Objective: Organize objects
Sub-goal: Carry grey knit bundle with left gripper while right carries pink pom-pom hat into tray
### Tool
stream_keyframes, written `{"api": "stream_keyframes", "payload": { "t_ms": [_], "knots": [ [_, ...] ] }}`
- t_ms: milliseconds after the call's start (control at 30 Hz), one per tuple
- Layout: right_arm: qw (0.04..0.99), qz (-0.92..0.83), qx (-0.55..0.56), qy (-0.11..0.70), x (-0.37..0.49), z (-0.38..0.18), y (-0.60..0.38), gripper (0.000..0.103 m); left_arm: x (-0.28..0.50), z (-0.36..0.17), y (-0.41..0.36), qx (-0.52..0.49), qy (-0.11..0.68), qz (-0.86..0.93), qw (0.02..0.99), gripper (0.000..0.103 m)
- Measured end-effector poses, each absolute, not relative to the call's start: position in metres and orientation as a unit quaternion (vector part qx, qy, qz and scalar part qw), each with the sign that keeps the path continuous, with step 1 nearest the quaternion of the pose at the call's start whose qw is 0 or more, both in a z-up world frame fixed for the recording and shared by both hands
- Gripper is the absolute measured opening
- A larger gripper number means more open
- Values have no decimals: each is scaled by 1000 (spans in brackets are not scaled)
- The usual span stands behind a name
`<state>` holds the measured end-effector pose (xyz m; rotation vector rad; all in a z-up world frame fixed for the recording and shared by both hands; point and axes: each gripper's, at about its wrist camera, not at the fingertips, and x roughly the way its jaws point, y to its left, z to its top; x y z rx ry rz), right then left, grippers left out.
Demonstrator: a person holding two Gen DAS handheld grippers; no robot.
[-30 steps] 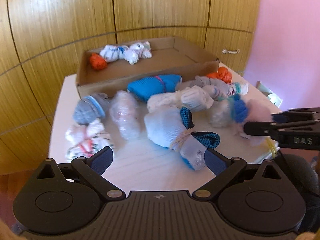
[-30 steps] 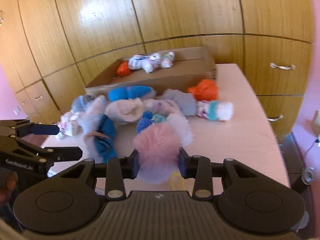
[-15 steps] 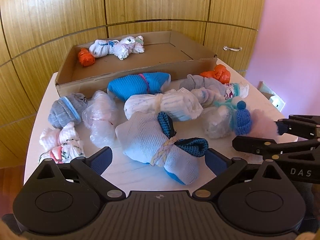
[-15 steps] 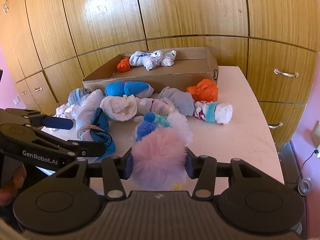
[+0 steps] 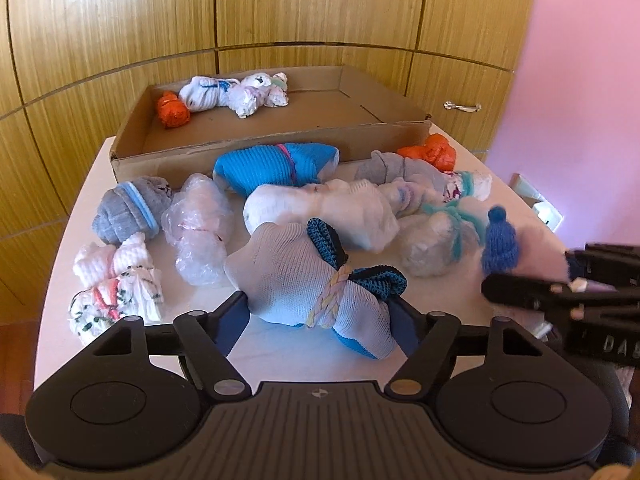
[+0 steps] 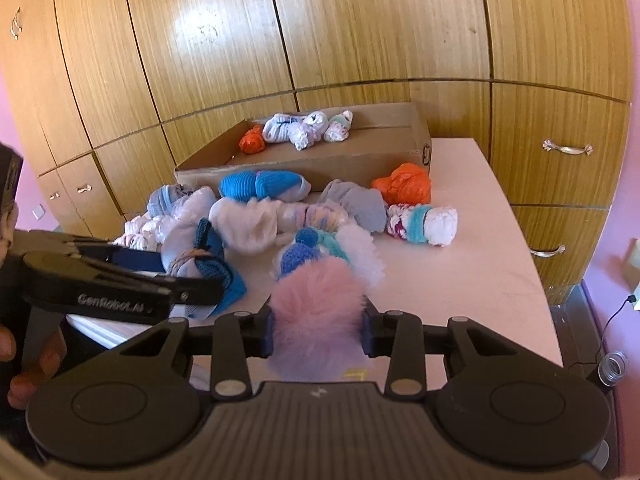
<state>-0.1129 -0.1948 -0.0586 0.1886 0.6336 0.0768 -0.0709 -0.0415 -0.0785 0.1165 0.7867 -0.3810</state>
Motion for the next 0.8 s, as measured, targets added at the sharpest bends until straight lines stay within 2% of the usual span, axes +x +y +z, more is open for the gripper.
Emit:
{"api": "stream_keyframes", "payload": {
  "t_ms": [467,667,800],
  "knots": [
    [957,41,85,274,-104,-18,-213,35,-78,-42,-25,89,351,-184,914,77],
    [967,46,62,242,-71,27,-237,35,-41,1,-38,101,311,-195,925,77],
    [972,49,38,227,-39,51,-247,35,4,22,-52,86,310,-206,924,77]
  ]
}}
